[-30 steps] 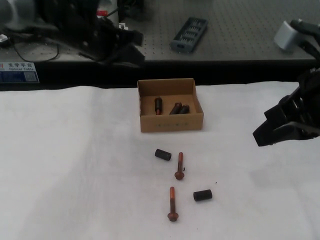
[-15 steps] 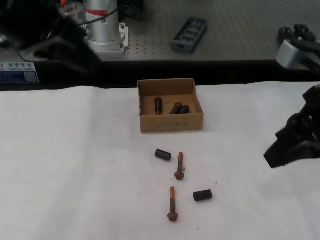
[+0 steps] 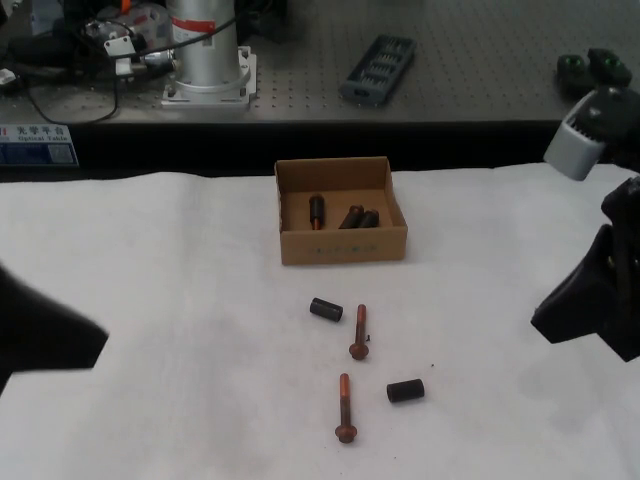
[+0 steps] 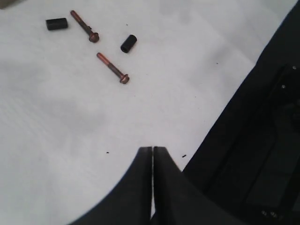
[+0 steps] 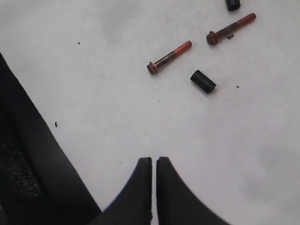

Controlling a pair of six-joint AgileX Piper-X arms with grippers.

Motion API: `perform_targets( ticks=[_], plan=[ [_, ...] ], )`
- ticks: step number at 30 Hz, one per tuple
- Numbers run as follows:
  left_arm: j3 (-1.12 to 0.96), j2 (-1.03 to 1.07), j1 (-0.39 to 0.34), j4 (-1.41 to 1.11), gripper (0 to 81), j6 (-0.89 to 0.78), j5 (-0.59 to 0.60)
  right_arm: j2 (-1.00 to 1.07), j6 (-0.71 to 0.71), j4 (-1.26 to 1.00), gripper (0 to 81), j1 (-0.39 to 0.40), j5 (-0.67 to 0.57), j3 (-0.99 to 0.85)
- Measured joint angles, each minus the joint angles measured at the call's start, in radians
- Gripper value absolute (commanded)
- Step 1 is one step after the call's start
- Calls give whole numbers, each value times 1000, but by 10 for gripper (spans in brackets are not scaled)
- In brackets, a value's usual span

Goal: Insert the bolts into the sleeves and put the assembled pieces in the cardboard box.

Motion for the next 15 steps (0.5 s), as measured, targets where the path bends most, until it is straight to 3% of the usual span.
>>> perform_targets(
  ticks=[6,8,12,15],
  plan=[
    [83,-119,0,0,7,-55,0,27,-89,-75,12,3,-31,0],
    [103,-163,0,0,7,-70,0,46,-95,-98,75,14,-31,0],
    [110,-263,0,0,7,-93,0,97,-109,-146,276,62,9,0],
    [110,-297,0,-18,7,-104,0,175,-227,-217,321,141,97,0]
  ],
)
